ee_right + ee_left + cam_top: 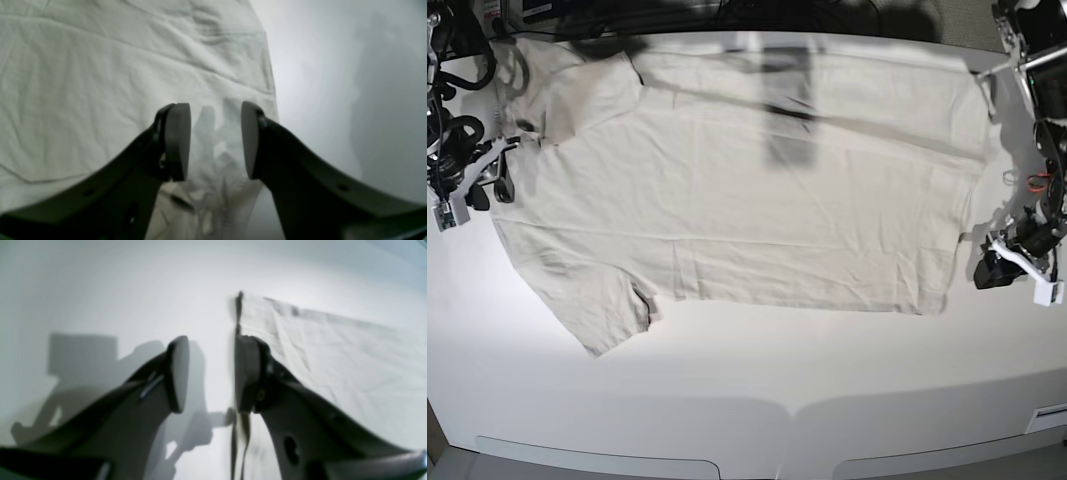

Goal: Fold the T-shirt properly
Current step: 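Release the shoulders and move both grippers to the shirt's hem corners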

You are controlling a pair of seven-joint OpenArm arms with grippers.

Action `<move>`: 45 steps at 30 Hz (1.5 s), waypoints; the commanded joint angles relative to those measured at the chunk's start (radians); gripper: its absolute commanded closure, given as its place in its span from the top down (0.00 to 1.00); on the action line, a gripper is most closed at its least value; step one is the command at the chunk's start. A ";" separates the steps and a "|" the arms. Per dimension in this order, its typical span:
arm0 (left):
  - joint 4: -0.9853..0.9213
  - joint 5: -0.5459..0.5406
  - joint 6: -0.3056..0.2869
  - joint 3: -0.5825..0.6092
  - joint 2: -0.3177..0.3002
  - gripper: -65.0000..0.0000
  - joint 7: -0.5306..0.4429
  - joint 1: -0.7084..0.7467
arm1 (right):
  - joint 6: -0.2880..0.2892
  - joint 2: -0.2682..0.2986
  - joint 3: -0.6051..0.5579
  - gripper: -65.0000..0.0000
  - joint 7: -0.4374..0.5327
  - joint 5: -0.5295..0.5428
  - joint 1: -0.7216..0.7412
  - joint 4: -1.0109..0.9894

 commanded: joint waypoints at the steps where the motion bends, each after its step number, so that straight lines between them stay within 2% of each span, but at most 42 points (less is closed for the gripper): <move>1: -0.026 0.016 -0.008 0.031 -0.016 0.35 -0.042 -0.058 | 0.002 0.016 0.011 0.39 0.010 0.011 0.008 0.015; 7: -0.308 0.168 -0.008 0.192 -0.015 0.35 -0.182 -0.246 | 0.002 0.017 0.011 0.39 -0.027 0.011 0.007 0.015; 13: -0.540 0.288 -0.008 0.220 -0.015 0.34 -0.335 -0.355 | 0.002 0.017 0.011 0.39 -0.027 0.011 0.008 0.015; 16: -0.592 0.299 -0.008 0.220 -0.012 0.33 -0.378 -0.371 | 0.002 0.017 0.011 0.39 -0.028 0.011 0.007 0.015; 21: -0.599 0.299 -0.008 0.220 0.023 0.33 -0.383 -0.372 | 0.002 0.017 0.011 0.39 -0.035 0.011 0.007 0.015; 26: -0.599 0.300 -0.008 0.220 0.064 0.33 -0.348 -0.372 | 0.002 0.017 0.011 0.39 -0.061 0.011 0.007 0.015; 32: -0.599 0.299 -0.008 0.220 0.065 0.33 -0.309 -0.372 | 0.002 0.017 0.011 0.39 -0.053 0.011 0.008 0.015; 34: -0.599 0.298 -0.008 0.220 0.060 0.21 -0.309 -0.372 | 0.002 0.017 0.011 0.39 -0.042 0.011 0.008 0.015; 36: -0.599 0.298 -0.008 0.220 0.060 0.00 -0.309 -0.372 | 0.002 0.017 0.011 0.39 -0.013 0.011 0.008 0.015; 42: -0.599 0.254 -0.008 0.220 0.060 0.00 -0.327 -0.372 | 0.002 0.017 0.011 0.39 0.148 0.013 0.008 0.015; 45: -0.599 0.209 -0.008 0.220 0.060 0.00 -0.327 -0.372 | 0.002 0.017 0.011 0.39 0.113 0.016 0.028 0.015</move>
